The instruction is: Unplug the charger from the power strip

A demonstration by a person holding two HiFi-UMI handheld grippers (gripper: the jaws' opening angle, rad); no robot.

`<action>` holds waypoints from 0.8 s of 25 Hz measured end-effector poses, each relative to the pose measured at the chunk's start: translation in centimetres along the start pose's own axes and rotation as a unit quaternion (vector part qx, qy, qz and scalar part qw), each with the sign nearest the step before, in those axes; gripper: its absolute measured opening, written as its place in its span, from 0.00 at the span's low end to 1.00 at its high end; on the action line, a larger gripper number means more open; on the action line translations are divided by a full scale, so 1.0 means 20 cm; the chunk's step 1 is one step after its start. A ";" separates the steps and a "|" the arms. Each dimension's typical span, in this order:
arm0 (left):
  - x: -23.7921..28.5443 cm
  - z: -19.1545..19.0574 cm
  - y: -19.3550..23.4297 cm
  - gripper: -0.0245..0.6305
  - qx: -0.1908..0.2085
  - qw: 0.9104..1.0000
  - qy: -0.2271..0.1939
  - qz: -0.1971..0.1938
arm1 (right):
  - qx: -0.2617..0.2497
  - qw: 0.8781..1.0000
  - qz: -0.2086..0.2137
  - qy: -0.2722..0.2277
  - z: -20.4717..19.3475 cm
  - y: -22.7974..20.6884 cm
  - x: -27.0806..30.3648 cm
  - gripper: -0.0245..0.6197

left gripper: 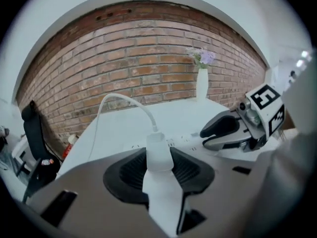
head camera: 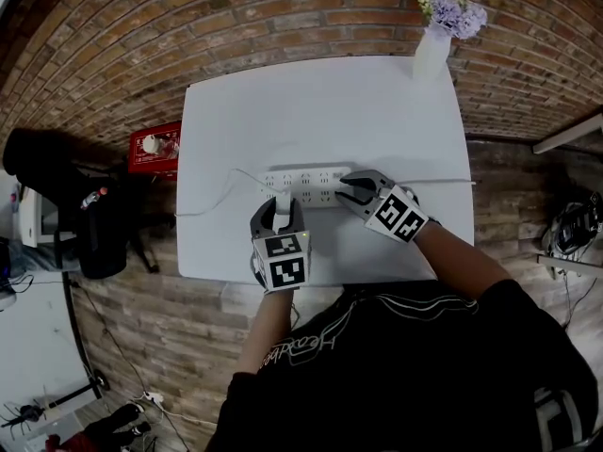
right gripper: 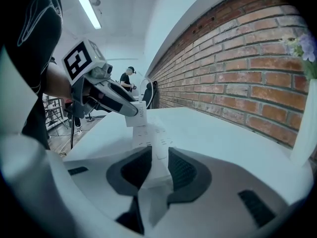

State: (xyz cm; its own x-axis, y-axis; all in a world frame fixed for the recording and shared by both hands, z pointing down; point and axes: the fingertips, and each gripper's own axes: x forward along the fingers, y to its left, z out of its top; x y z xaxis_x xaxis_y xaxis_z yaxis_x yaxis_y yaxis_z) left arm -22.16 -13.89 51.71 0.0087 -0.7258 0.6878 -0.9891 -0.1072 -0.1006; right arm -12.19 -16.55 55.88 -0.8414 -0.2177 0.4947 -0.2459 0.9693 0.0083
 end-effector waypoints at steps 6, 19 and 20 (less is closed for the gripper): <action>0.00 -0.01 0.03 0.25 -0.111 0.993 -0.002 -0.047 | -0.007 1.000 0.002 -0.001 0.00 0.01 0.00 0.17; -0.03 0.04 -0.01 0.25 0.008 1.000 -0.009 -0.002 | -0.002 1.000 0.002 -0.009 0.01 0.00 -0.01 0.17; -0.03 0.05 -0.01 0.25 0.001 1.000 -0.012 -0.006 | 0.000 1.000 0.003 -0.009 0.01 0.00 -0.01 0.17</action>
State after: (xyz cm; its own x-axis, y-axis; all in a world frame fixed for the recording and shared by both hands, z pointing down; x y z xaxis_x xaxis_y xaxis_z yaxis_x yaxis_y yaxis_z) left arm -21.81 -14.14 50.63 0.0232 -0.7401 0.6721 -0.9887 -0.1164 -0.0942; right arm -12.10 -16.58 55.70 -0.8516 -0.2141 0.4786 -0.2405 0.9706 0.0063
